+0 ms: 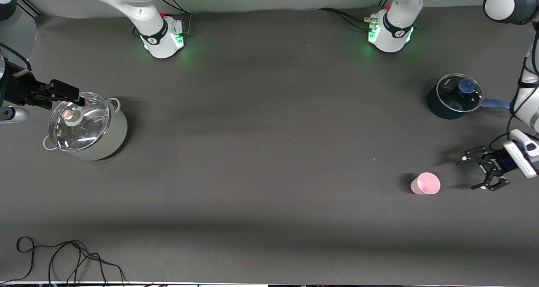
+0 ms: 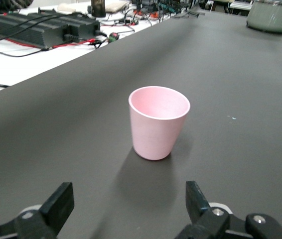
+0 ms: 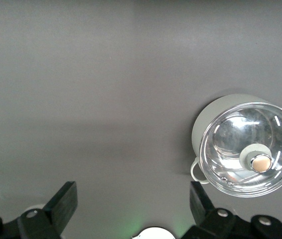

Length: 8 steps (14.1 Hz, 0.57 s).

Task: Transfer pink cup from left to right arm
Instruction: 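Move the left gripper down and around toward the pink cup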

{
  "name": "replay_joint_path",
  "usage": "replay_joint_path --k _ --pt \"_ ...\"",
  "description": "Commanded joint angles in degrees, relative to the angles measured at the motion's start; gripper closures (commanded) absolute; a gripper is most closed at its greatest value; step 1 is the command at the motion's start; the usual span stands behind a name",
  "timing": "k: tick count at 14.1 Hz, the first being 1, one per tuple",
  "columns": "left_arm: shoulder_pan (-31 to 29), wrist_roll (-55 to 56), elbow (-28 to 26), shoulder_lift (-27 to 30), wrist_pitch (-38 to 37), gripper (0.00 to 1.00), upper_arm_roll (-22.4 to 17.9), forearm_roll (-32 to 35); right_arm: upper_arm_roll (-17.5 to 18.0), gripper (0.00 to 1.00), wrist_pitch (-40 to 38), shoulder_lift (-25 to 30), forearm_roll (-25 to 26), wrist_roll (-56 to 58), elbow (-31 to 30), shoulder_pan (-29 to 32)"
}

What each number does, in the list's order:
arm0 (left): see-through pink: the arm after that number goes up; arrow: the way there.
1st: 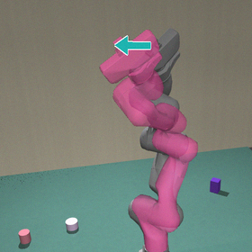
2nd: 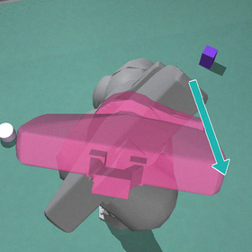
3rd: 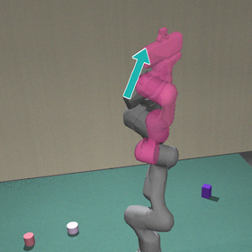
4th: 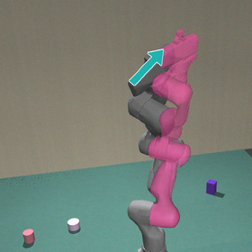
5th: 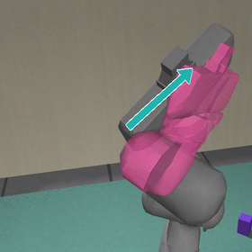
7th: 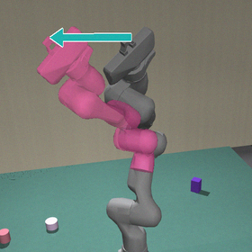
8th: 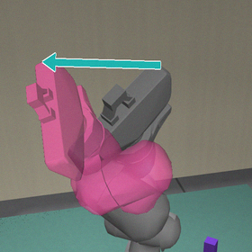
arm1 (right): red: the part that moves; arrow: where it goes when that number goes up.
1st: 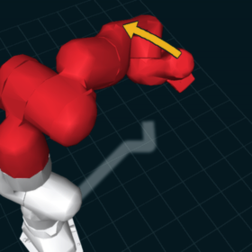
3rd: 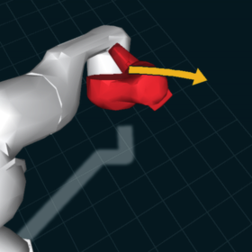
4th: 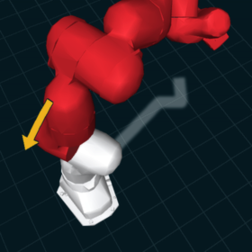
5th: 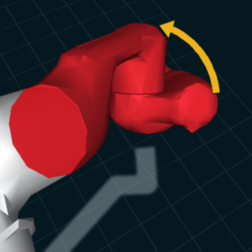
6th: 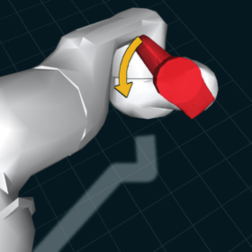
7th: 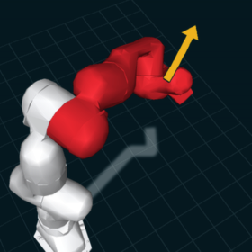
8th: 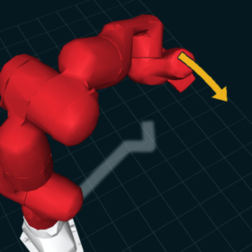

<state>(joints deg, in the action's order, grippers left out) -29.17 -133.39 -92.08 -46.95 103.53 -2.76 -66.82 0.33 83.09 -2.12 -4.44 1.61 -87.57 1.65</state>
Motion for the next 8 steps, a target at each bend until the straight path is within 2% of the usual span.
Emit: replay_joint_path --k 1,3,8 --pt "-0.4 -6.6 -3.6 -0.8 -2.1 0.0 0.5 -4.4 -0.2 0.0 -0.6 -1.5 -0.8 0.2 1.5 0.4" --pt "-0.2 -7.6 -5.3 -1.2 -3.3 0.01 0.7 -5.0 -0.2 0.0 -0.1 -1.8 -0.8 0.2 1.5 0.3" --pt "1.3 -10.4 -5.5 -3.3 -2.6 0.01 2.7 -9.1 -0.2 0.0 0.0 -1.8 -0.8 1.2 1.5 0.4"
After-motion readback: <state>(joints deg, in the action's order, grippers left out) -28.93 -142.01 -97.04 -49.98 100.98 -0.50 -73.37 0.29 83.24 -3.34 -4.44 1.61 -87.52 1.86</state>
